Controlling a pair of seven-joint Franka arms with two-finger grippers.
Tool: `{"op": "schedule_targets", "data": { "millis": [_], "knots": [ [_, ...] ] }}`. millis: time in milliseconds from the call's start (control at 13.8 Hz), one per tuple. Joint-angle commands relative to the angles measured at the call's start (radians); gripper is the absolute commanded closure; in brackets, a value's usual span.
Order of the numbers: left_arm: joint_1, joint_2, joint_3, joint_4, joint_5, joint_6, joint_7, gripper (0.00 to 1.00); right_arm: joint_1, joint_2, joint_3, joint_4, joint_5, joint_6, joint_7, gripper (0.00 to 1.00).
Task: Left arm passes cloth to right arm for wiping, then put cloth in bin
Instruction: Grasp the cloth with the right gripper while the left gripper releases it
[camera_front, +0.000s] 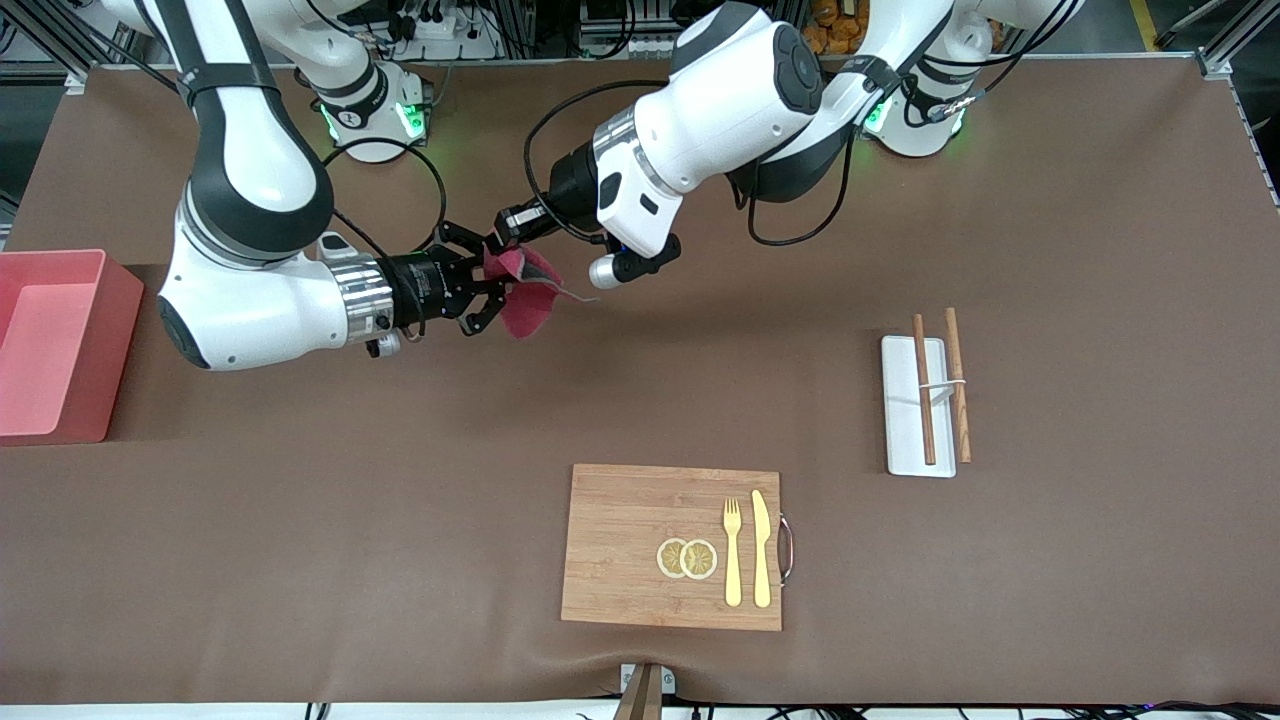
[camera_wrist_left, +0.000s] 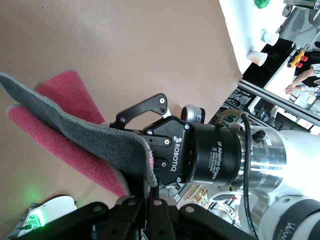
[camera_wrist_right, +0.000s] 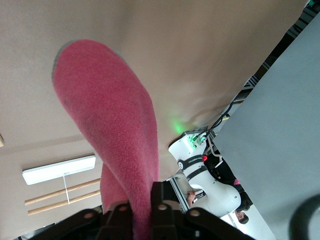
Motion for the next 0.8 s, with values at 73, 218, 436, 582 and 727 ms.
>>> {"op": "schedule_targets", "data": {
  "millis": [73,218,436,582,727],
  "knots": [
    [-0.005,0.002,0.005,0.017,0.003,0.012,0.016,1.00,0.006,-0.002,-0.007,0.013,-0.018,-0.003,-0.052,1.00],
    [0.000,0.000,0.004,0.017,0.031,0.012,0.016,1.00,0.015,-0.008,-0.007,0.015,-0.107,0.003,-0.211,1.00],
    [0.007,-0.001,0.011,0.017,0.040,0.012,0.013,0.00,0.025,-0.010,-0.007,0.016,-0.143,0.029,-0.259,1.00],
    [0.021,-0.020,0.011,0.011,0.072,0.011,0.015,0.00,0.058,-0.013,-0.007,0.018,-0.201,0.046,-0.285,1.00],
    [0.076,-0.041,0.012,-0.013,0.138,-0.020,0.016,0.00,0.102,-0.010,-0.007,0.013,-0.312,0.080,-0.302,1.00]
  ]
}}
